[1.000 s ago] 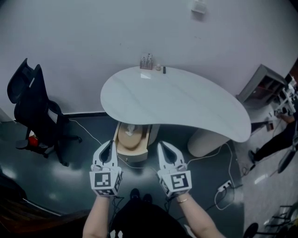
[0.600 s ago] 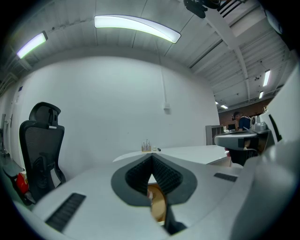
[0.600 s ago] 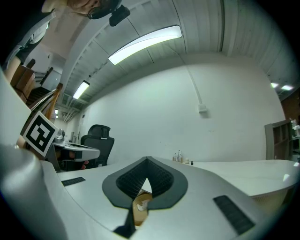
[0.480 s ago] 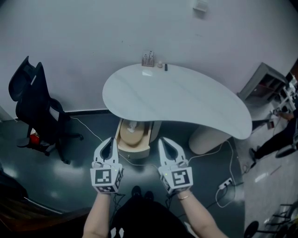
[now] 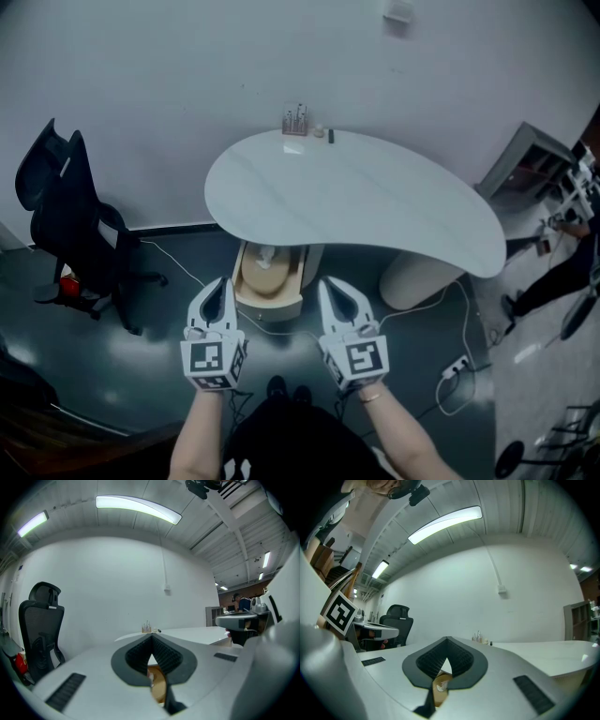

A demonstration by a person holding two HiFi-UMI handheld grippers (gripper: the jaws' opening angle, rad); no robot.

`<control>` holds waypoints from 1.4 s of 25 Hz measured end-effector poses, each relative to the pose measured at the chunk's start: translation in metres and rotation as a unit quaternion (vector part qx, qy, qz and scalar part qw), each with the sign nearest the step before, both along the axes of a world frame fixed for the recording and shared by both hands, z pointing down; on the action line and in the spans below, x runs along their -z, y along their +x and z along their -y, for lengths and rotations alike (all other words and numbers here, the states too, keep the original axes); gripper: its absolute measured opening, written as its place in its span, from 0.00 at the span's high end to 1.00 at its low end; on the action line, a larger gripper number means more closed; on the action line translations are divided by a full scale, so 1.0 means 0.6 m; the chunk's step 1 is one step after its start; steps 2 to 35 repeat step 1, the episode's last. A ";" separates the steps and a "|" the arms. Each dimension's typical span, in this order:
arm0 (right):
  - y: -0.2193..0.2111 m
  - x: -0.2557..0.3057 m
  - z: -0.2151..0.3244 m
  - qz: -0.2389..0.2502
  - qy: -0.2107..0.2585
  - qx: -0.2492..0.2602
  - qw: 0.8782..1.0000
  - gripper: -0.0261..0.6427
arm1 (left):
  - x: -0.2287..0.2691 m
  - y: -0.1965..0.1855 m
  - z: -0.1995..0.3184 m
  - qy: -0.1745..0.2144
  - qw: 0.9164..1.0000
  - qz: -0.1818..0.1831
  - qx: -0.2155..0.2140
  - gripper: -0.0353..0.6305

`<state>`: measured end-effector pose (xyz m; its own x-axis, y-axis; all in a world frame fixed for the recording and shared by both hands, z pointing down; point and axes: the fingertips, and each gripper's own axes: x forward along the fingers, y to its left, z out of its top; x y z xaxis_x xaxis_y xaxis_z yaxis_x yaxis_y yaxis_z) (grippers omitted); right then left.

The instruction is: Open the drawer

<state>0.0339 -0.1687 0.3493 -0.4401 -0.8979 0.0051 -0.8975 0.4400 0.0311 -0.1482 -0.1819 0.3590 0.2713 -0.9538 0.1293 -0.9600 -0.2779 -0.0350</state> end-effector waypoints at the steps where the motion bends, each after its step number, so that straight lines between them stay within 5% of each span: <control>1: 0.000 0.001 -0.001 0.001 -0.001 -0.001 1.000 0.96 | 0.000 0.000 0.000 0.000 1.000 0.000 -0.001 0.94; 35: 0.000 0.001 -0.001 0.001 -0.001 -0.001 1.000 0.96 | 0.000 0.000 0.000 0.000 1.000 0.000 -0.001 0.94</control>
